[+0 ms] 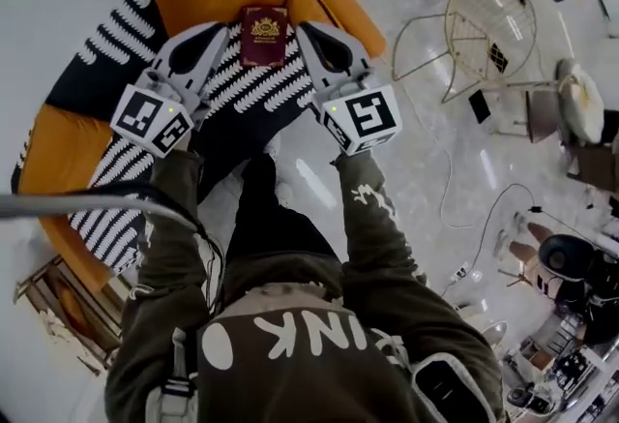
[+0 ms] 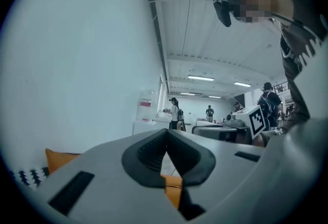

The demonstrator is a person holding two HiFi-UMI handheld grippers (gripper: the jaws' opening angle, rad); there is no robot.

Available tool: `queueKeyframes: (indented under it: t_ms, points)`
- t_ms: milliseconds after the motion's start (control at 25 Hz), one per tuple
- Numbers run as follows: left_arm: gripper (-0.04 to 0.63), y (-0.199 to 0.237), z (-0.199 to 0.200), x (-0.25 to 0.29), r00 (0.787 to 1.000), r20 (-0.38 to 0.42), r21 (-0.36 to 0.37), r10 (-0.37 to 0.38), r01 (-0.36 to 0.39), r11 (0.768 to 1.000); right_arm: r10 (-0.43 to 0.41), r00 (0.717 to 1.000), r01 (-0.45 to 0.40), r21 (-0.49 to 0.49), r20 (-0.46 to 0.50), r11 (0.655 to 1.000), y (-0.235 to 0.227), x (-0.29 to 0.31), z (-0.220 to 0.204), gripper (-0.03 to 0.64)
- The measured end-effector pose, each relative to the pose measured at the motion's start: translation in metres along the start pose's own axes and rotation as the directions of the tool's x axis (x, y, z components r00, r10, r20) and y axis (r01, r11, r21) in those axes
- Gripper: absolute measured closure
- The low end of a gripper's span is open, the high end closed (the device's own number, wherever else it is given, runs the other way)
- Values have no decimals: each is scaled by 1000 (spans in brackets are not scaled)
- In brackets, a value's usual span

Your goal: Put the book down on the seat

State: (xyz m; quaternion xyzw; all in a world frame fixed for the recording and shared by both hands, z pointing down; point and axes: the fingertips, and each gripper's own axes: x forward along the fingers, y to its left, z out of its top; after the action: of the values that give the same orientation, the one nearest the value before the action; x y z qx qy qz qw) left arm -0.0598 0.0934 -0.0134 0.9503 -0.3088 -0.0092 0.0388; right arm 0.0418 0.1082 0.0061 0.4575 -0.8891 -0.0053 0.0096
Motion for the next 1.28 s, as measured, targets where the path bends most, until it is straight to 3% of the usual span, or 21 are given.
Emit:
queueKeyframes:
  t_ms: [280,560,920,1280]
  points:
    - [592,-76,106,-52,999,23,123,36,-38,992,26,996,-21,-49,87,999,43,-63,119,607]
    - [592,-102,173,-120,992,117,183,45,-66,981,43,988,-23,-130,152,991,107,-93,186,607]
    - [592,-140,207,-174,989,144,216,-34,2,976,-1,976,34,-150,217,988,169,-129,229,606]
    - [592,-149,209,-194,982,172,242,-73,30,970,-31,976,66,-158,215,985,192,-136,232,607]
